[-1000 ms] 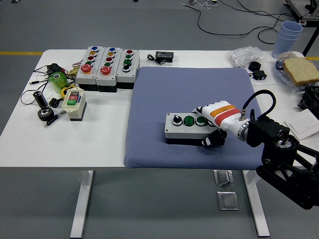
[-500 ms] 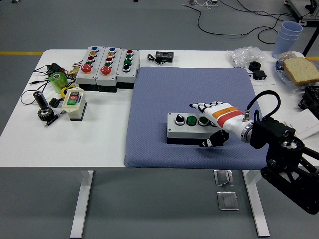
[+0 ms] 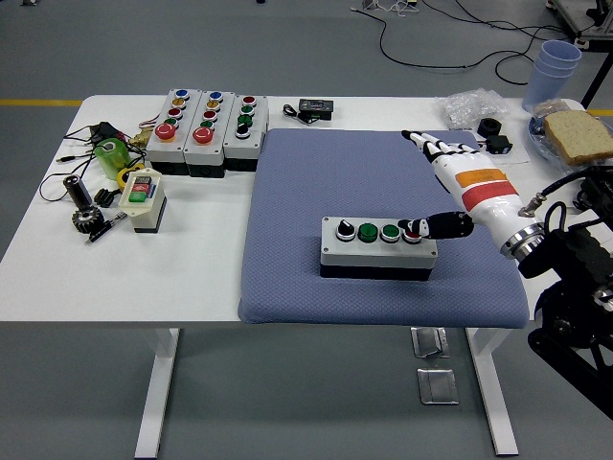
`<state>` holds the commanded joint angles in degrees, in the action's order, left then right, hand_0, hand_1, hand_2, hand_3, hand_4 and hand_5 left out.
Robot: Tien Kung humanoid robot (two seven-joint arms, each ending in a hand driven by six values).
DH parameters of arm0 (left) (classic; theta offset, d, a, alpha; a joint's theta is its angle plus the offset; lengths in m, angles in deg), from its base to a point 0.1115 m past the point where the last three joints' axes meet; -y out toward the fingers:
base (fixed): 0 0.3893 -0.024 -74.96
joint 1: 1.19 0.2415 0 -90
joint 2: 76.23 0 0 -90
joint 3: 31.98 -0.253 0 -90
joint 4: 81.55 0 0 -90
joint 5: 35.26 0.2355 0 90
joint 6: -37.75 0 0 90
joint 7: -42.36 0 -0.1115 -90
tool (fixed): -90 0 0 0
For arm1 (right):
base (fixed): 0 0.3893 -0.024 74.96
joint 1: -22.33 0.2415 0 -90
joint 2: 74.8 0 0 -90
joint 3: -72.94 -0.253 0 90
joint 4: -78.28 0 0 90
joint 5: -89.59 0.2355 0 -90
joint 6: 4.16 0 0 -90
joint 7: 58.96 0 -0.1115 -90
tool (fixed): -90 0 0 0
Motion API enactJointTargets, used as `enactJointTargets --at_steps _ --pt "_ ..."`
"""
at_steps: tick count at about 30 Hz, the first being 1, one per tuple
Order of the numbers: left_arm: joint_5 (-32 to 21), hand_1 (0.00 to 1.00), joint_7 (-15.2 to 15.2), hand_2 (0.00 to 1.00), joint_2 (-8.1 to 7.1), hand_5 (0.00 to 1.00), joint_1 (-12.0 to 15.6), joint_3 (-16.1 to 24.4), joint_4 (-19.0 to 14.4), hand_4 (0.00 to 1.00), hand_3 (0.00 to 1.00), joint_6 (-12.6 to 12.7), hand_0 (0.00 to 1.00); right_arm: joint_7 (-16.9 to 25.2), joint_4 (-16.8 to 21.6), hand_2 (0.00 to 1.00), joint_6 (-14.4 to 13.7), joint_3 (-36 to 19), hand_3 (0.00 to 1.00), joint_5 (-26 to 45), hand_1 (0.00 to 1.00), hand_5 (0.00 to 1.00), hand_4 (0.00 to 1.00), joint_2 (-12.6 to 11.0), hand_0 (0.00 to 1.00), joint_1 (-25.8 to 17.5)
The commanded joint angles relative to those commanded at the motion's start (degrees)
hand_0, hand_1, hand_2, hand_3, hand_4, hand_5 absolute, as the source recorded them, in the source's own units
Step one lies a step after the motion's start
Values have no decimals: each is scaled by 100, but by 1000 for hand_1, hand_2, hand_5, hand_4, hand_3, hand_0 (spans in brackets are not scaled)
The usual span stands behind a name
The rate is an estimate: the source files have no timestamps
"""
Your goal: Pick up the button,place it on the desk,press the button,press the button
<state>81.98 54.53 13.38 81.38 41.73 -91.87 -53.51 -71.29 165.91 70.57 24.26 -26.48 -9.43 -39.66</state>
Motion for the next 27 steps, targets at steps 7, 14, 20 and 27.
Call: enactJointTargets --at_steps 7,14,20,27 --pt "48 636 7 641 4 852 9 2 0 328 557 -9 652 61 48 233 53 21 654 365 2 327 832 -158 155 -263" --pt "105 636 14 642 13 855 35 13 0 327 556 -18 653 -37 80 184 501 57 624 389 2 361 820 -187 114 -358" --pt "124 637 21 643 20 856 74 17 0 327 557 -19 654 -70 26 184 649 187 628 377 2 373 820 -180 113 -411" --pt "190 637 25 642 21 855 111 32 0 327 556 -29 653 -71 -76 181 651 223 629 368 2 378 822 -165 112 -445"
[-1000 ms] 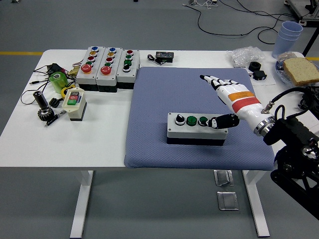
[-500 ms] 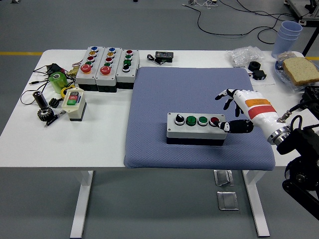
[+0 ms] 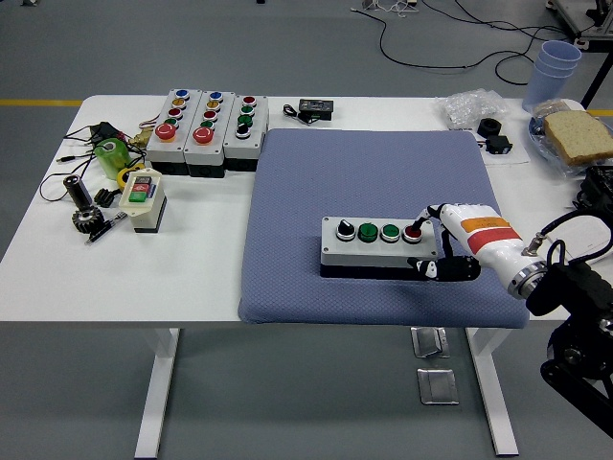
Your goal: Pick up the button,place it on the desk,press the button,press the button
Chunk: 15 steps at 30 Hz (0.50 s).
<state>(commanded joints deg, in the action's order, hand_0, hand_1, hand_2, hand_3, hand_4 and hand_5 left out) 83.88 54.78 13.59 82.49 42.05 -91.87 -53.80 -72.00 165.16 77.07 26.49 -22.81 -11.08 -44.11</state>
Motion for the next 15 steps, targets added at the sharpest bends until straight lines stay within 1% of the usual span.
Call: enactJointTargets --at_steps 6,15 --pt "28 637 3 642 2 854 24 -7 0 326 557 -2 653 25 -83 181 -55 29 629 65 2 378 817 4 112 -53" --pt "-26 636 3 643 -2 854 0 -22 0 325 556 4 653 -38 -133 181 59 72 630 39 2 382 817 -3 113 -80"
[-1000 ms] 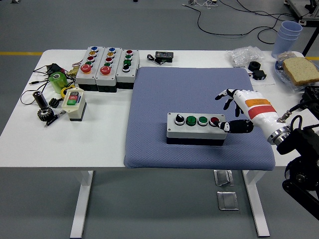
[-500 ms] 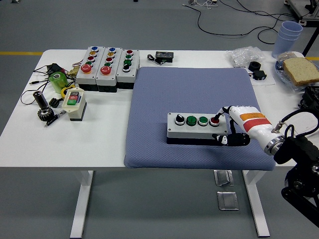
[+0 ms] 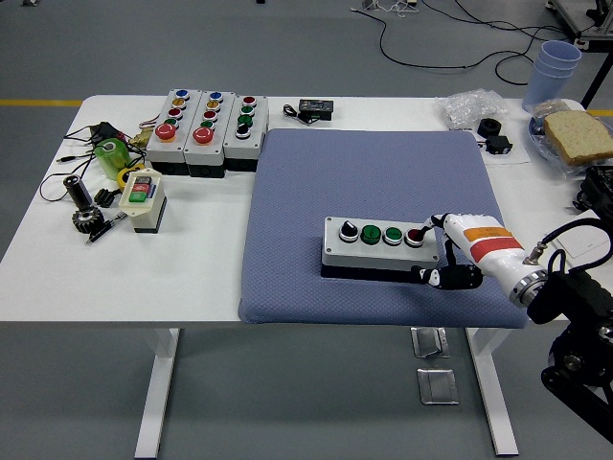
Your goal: Pick up the button,place it on the desk,press the button,press the button
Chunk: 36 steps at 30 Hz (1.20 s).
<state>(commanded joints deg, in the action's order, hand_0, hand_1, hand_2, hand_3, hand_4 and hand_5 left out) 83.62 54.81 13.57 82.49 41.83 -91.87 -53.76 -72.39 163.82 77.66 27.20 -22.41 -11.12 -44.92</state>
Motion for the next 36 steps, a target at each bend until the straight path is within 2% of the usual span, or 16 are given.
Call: enactJointTargets --at_steps 6,9,14,23,36 --pt "-15 636 0 643 -5 853 -30 7 0 324 555 -3 653 -8 31 180 -51 -36 630 -19 2 382 815 9 112 49" --pt "-30 636 -1 642 -8 852 -44 6 0 322 556 -1 653 -13 113 180 -200 -115 629 -49 2 385 810 33 112 67" --pt "-35 636 -2 642 -13 849 -58 5 0 322 555 -1 652 -186 202 180 -313 -153 627 -164 2 386 806 169 113 120" --pt "-53 636 -3 641 -11 844 -70 3 0 322 555 -3 652 -223 91 180 -287 1 626 -194 2 390 803 478 113 79" --pt "-40 635 -5 637 -14 846 -76 8 0 327 556 -10 651 -280 22 179 -246 63 625 -208 2 384 794 539 113 101"
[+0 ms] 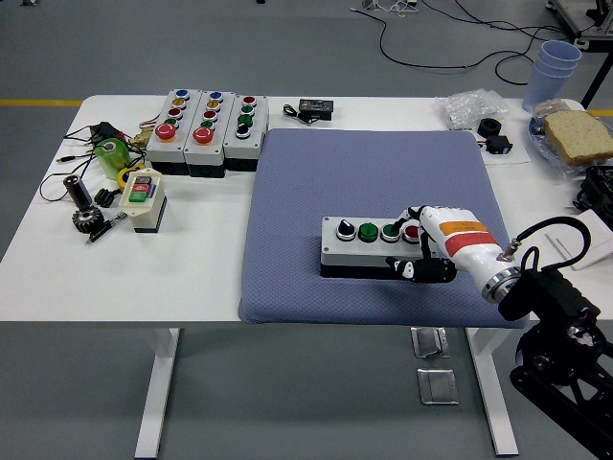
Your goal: Pick up the button,place it on the desk,press the button,press the button
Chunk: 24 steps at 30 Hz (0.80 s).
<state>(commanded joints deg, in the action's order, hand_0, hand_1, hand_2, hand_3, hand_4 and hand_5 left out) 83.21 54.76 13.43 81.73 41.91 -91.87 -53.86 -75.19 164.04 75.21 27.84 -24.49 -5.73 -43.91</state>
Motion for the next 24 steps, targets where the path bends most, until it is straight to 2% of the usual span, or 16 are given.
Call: enactJointTargets --at_steps 14,18,24 --pt "20 635 2 637 2 847 -2 10 0 329 556 -2 651 -67 -218 178 72 232 625 -28 2 377 786 49 113 62" --pt "35 635 3 637 7 847 15 10 0 329 556 -2 651 -39 -149 178 -30 160 625 51 2 377 786 39 113 28" --pt "82 636 4 637 12 842 54 10 0 326 556 -7 651 104 165 178 -254 -343 624 731 2 377 785 -25 112 -109"
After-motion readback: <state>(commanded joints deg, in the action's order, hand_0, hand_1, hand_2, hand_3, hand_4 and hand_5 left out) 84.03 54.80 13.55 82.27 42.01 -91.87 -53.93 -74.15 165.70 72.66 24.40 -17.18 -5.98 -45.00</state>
